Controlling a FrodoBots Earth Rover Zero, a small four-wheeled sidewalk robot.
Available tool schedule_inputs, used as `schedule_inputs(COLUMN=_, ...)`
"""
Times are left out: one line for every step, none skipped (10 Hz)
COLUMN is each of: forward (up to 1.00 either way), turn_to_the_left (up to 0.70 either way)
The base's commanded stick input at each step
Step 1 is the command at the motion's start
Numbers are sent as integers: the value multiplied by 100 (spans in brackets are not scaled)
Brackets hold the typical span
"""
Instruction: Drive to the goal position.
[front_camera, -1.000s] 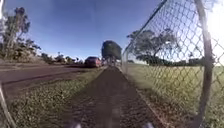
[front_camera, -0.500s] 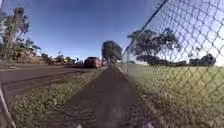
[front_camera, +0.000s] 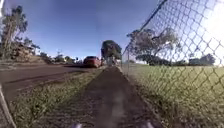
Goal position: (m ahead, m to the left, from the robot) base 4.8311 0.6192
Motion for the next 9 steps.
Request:
schedule_inputs(forward=45, turn_to_the_left=0)
schedule_inputs(forward=45, turn_to_the_left=0)
schedule_inputs(forward=45, turn_to_the_left=0)
schedule_inputs(forward=45, turn_to_the_left=0)
schedule_inputs(forward=45, turn_to_the_left=0)
schedule_inputs(forward=45, turn_to_the_left=0)
schedule_inputs(forward=45, turn_to_the_left=0)
schedule_inputs(forward=45, turn_to_the_left=0)
schedule_inputs(forward=45, turn_to_the_left=0)
